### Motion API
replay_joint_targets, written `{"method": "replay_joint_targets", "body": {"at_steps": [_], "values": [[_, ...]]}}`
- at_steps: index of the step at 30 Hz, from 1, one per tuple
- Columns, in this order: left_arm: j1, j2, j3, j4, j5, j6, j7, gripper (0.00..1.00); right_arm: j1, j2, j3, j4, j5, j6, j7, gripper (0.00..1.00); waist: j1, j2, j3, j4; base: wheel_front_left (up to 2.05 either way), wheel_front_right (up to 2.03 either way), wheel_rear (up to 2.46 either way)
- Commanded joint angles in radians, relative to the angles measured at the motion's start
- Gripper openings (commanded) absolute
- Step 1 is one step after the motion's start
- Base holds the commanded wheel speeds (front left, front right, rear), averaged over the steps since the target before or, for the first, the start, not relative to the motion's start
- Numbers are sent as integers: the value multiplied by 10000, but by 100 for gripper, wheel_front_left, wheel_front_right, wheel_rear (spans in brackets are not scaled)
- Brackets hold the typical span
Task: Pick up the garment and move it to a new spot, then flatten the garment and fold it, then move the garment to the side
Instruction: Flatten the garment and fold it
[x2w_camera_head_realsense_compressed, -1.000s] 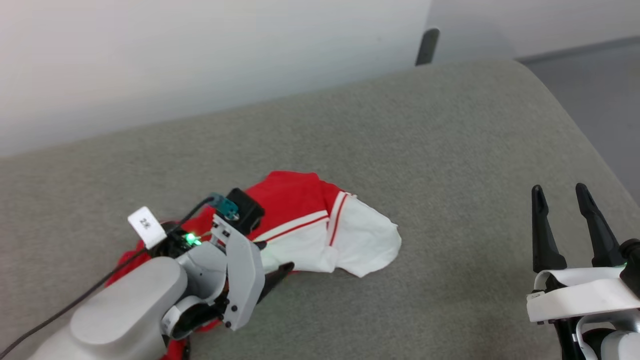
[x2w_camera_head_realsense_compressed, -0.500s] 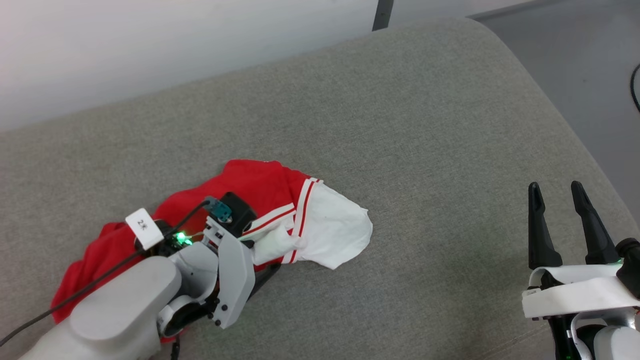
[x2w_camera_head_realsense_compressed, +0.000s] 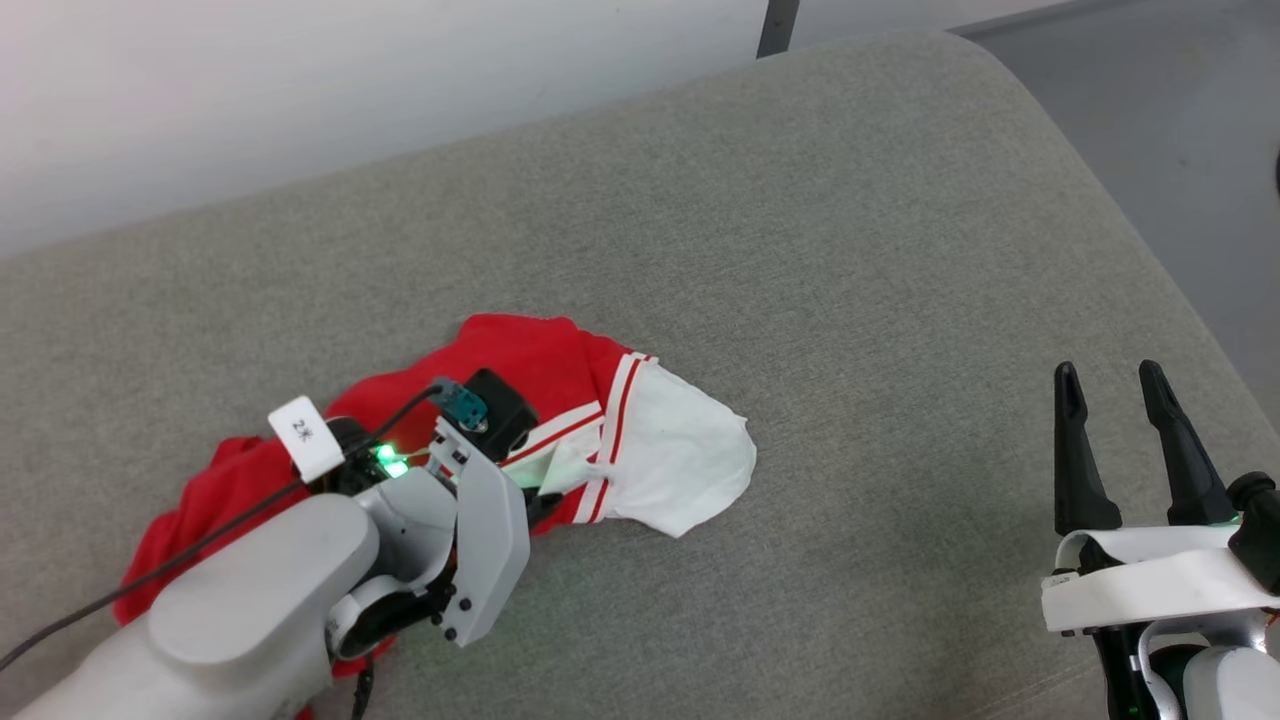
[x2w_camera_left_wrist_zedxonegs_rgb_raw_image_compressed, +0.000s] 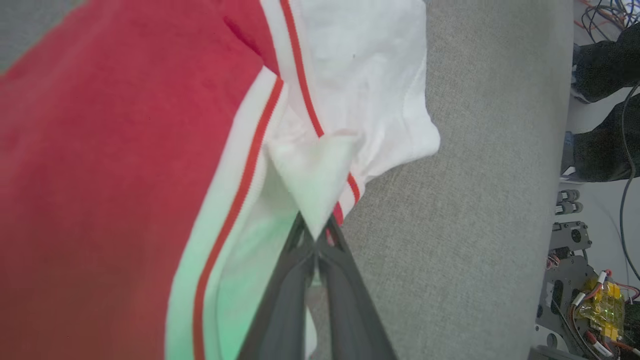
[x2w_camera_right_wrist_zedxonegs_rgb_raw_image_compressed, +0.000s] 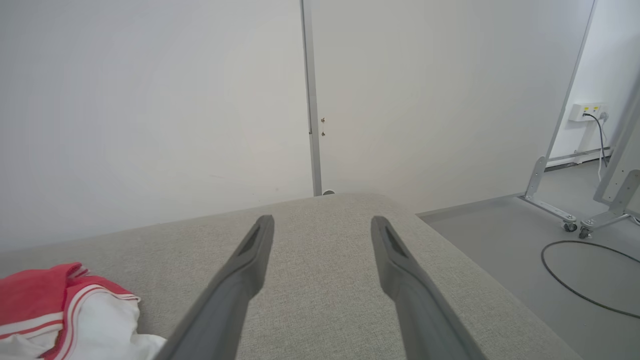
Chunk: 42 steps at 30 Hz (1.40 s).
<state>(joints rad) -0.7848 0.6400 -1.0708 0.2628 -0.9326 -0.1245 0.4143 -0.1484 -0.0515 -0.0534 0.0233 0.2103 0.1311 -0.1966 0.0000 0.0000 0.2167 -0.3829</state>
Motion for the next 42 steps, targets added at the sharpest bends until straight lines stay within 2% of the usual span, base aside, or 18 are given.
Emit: {"method": "replay_joint_targets", "body": {"at_steps": [1,7,11,26,33,36,38,39,40,42], "values": [[-121,41,-45,-85,-42,-52,35,0,-40,20,16,-1,-37,-5,-17,100,0,0,-49,62,0,0,0],[-240,162,105,-291,-359,-46,0,0,77,21,-65,15,-103,-5,43,100,0,0,-237,280,0,0,0],[-270,382,443,-548,-620,139,-124,0,213,19,-197,-27,-194,-5,154,100,0,0,-490,556,0,0,0],[370,2296,1672,-1542,-1343,1322,-646,0,839,18,-303,-345,-636,-5,920,100,0,0,-1639,2179,0,0,0],[1032,3105,2143,-874,-1721,1766,-1215,0,1062,18,-207,-450,-706,-5,1222,100,0,0,-2025,2712,0,0,0],[1320,3340,2225,-308,-1777,1716,-1536,2,1140,21,-159,-501,-696,-5,1335,100,0,0,-2101,2821,0,0,0],[1474,3331,2197,124,-1819,1645,-1675,0,1194,18,-149,-547,-725,-5,1420,100,0,0,-2126,2884,0,0,0],[1496,3306,2179,333,-1752,1640,-1750,9,1214,19,-144,-568,-725,-5,1425,100,0,0,-2130,2902,0,0,0],[1496,3306,2179,333,-1752,1640,-1750,9,1214,19,-144,-568,-725,-5,1425,100,0,0,-2130,2902,0,0,0],[1610,3155,2188,830,-1899,1610,-1856,2,1226,19,-125,-615,-728,-5,1495,100,0,0,-2133,2916,0,0,0]]}}
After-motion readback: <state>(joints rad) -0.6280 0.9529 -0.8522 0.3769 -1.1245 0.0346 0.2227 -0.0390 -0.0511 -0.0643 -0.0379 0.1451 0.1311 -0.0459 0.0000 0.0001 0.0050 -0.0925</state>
